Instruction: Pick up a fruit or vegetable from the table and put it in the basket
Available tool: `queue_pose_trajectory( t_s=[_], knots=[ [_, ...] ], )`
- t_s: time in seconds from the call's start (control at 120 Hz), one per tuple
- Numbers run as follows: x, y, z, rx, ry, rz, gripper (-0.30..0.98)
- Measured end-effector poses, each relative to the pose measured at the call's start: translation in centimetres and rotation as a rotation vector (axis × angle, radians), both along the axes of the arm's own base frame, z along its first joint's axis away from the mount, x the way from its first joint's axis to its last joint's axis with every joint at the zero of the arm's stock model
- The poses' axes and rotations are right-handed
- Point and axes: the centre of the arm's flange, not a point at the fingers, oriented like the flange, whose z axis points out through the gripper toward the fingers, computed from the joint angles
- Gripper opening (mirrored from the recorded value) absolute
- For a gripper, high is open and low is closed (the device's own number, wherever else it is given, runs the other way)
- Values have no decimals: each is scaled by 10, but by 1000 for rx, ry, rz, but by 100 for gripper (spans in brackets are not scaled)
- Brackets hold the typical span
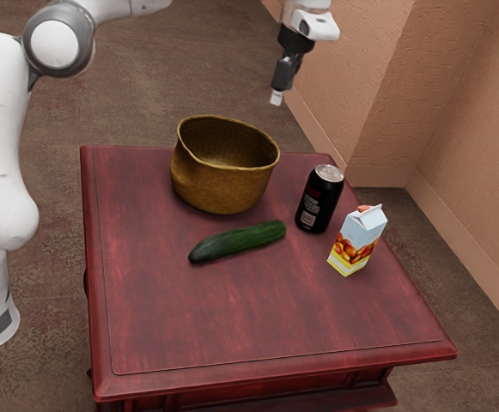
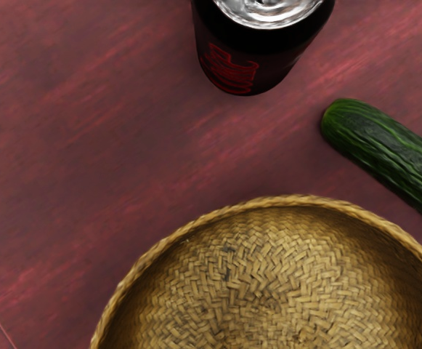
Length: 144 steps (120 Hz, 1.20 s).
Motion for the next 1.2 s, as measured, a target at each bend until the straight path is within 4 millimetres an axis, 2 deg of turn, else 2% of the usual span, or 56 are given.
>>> queue_pose_trajectory(
  t_s=[0.375, 0.425, 0.467, 0.517, 0.558, 0.6, 0.65, 0.775, 0.808, 0.842, 0.917, 1.008, 1.083, 1.142, 1.2],
  knots=[
    [5, 1, 5, 8, -50, -150, 69],
    [2, -2, 13, 12, -63, -165, 69],
    [-11, -10, 47, 47, -114, -166, 68],
    [-57, -42, 131, 181, -234, -137, 68],
    [-99, -81, 185, 297, -312, -115, 68],
    [-124, -120, 209, 356, -344, -122, 68],
    [-140, -164, 214, 335, -334, -151, 68],
    [-172, -271, 198, 247, -258, -236, 68],
    [-174, -300, 179, 248, -210, -265, 68],
    [-172, -327, 153, 263, -149, -282, 68],
    [-181, -372, 117, 308, -90, -247, 68],
    [-191, -415, 67, 382, -34, -192, 69],
    [-199, -442, 17, 463, 6, -150, 69],
    [-204, -455, -16, 509, 21, -114, 69],
    [-205, -461, -34, 527, 21, -70, 69]
  ],
)
